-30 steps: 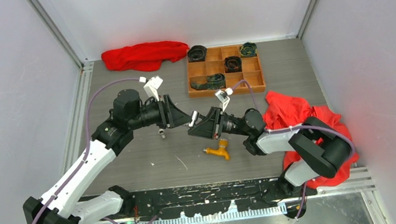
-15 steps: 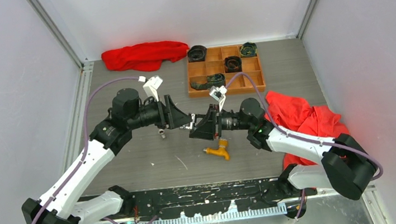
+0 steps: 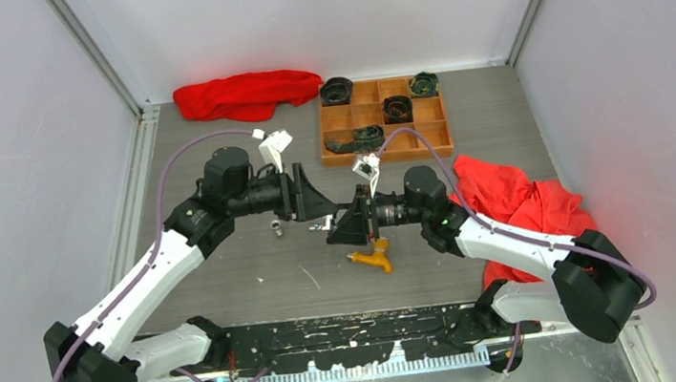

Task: Install the water faucets

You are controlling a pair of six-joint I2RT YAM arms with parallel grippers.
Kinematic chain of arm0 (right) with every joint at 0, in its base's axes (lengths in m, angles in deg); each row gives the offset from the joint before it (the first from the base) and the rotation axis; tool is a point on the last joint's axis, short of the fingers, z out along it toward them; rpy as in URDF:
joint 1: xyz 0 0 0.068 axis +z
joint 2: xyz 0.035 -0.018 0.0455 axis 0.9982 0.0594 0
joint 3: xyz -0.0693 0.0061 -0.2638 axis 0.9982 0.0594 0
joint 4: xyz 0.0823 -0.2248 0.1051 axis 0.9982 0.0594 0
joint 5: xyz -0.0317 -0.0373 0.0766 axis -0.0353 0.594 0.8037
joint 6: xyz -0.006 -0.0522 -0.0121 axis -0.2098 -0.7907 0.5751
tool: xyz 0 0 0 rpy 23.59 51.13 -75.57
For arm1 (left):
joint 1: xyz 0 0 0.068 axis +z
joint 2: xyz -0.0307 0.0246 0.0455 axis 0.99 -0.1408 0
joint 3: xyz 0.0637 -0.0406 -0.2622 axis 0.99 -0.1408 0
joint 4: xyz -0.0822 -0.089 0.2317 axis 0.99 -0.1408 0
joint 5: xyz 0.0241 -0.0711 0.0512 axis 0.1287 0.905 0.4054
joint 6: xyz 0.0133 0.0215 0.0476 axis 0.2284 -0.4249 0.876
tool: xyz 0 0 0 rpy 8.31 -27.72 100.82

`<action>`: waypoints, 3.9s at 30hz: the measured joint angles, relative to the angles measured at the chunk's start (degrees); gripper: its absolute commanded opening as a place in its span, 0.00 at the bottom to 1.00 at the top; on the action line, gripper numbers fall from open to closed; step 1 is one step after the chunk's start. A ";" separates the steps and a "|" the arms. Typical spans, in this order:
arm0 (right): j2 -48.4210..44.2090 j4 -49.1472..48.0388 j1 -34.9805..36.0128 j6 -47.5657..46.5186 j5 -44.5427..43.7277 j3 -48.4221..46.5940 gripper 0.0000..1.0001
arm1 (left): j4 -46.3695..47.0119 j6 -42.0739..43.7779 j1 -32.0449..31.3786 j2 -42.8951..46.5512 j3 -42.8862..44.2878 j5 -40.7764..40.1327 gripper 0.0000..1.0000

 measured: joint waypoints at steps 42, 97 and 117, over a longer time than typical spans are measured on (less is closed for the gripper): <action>10.99 -38.23 -0.52 26.47 -1.05 6.23 0.55 | 2.64 -2.95 -0.70 -1.51 -1.07 -5.16 0.00; 15.06 -41.07 -2.23 31.71 -3.93 6.93 0.70 | 6.16 -5.73 -1.20 0.46 -3.13 -2.71 0.00; 11.04 -29.73 -2.23 27.71 -5.11 6.49 0.70 | 6.56 -5.07 -1.18 0.46 -4.42 -3.80 0.00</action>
